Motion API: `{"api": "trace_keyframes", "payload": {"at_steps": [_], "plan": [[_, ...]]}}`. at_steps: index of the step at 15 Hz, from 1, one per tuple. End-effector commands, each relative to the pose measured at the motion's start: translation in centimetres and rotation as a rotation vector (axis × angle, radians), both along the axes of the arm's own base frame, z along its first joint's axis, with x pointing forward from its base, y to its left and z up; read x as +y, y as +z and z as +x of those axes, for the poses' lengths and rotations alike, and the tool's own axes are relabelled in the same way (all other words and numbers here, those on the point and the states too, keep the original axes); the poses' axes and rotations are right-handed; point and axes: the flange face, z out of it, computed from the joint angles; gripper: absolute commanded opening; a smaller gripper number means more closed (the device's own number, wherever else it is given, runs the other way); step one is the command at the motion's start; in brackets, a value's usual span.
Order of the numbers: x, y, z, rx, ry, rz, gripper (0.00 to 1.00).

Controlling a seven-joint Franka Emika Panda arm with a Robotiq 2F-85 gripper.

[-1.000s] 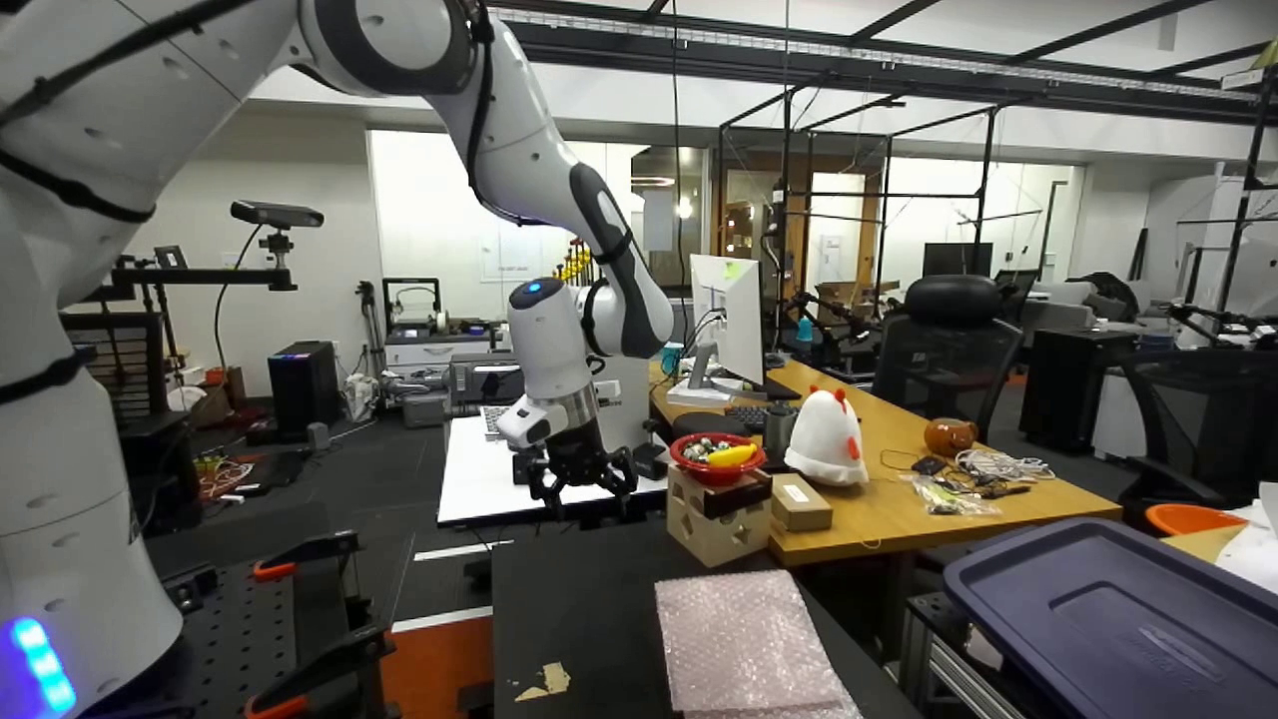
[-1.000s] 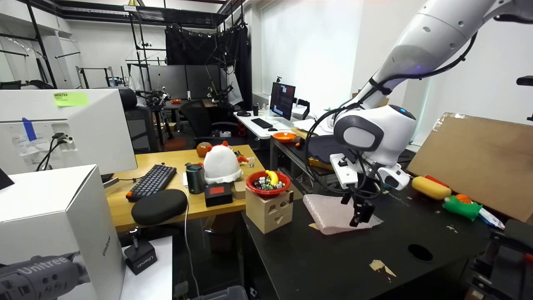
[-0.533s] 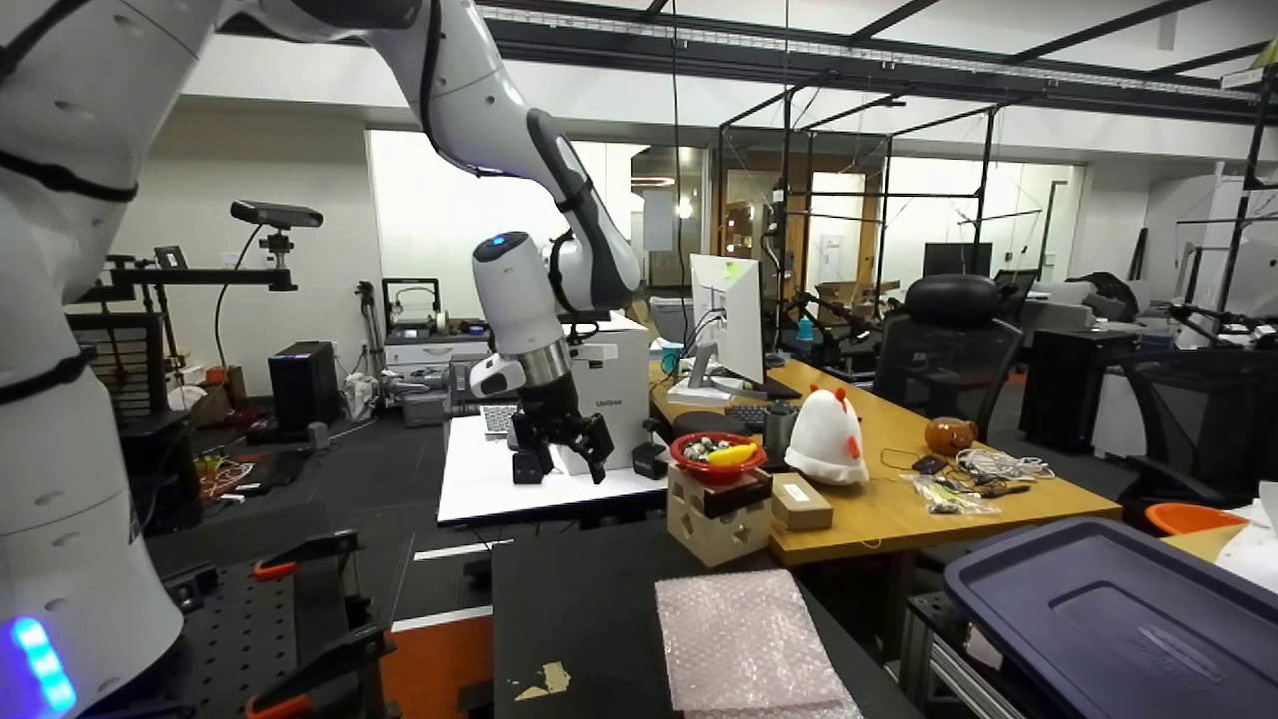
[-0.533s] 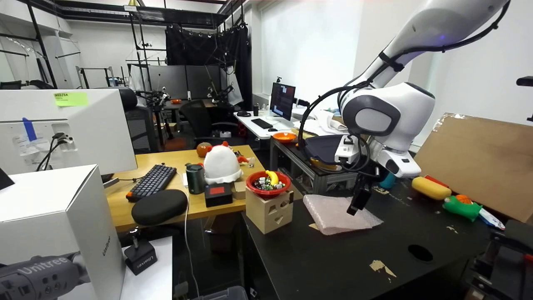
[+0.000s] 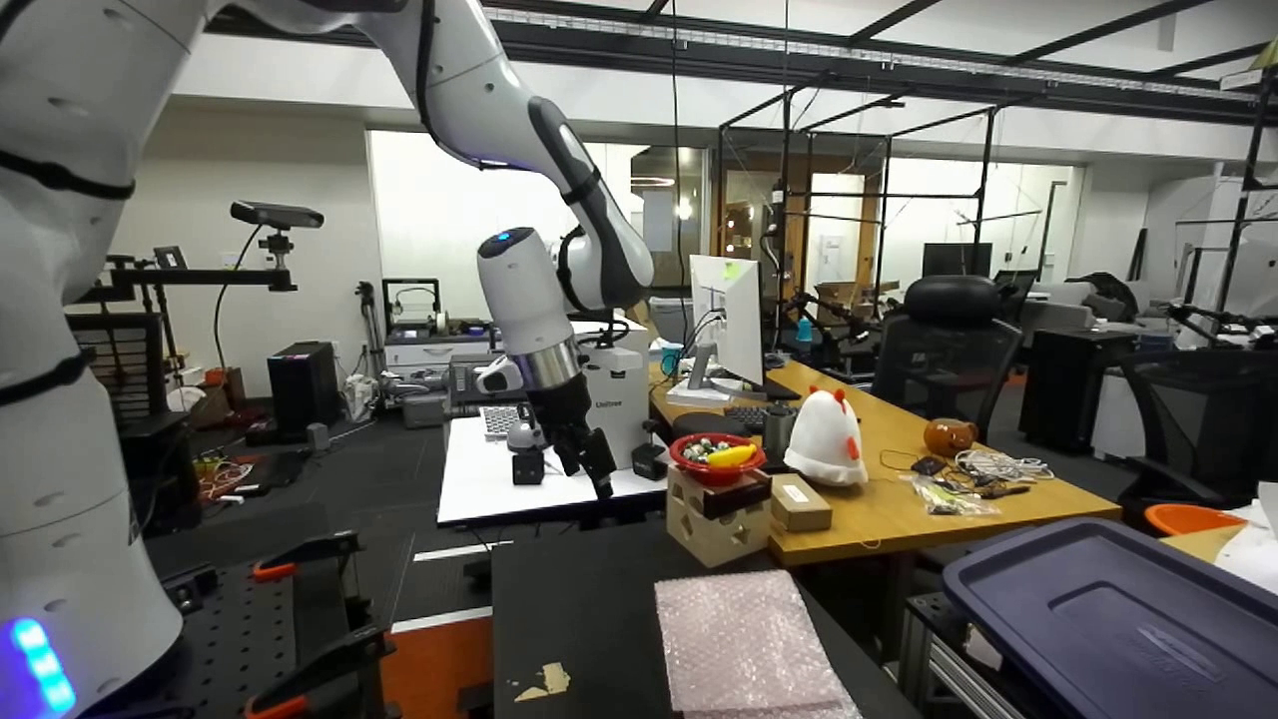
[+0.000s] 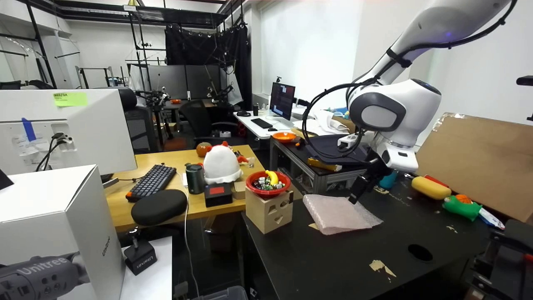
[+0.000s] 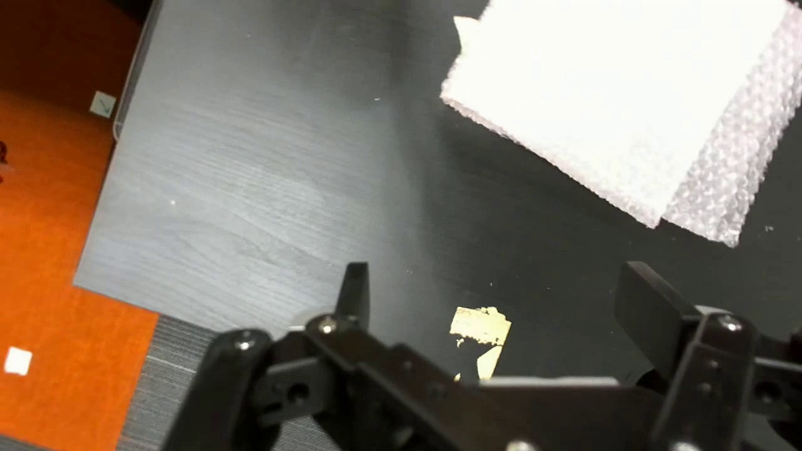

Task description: Fold the bubble wrap.

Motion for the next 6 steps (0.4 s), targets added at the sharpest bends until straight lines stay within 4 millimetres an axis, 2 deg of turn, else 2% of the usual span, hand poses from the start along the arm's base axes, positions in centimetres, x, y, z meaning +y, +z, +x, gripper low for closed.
{"api": "trace_keyframes", "payload": {"at_steps": [1, 6], "plan": [[-0.45, -0.39, -0.06, 0.005, -0.011, -0.002, 1.0], [0.03, -0.79, -0.23, 0.015, 0.003, -0.001, 1.0]]}}
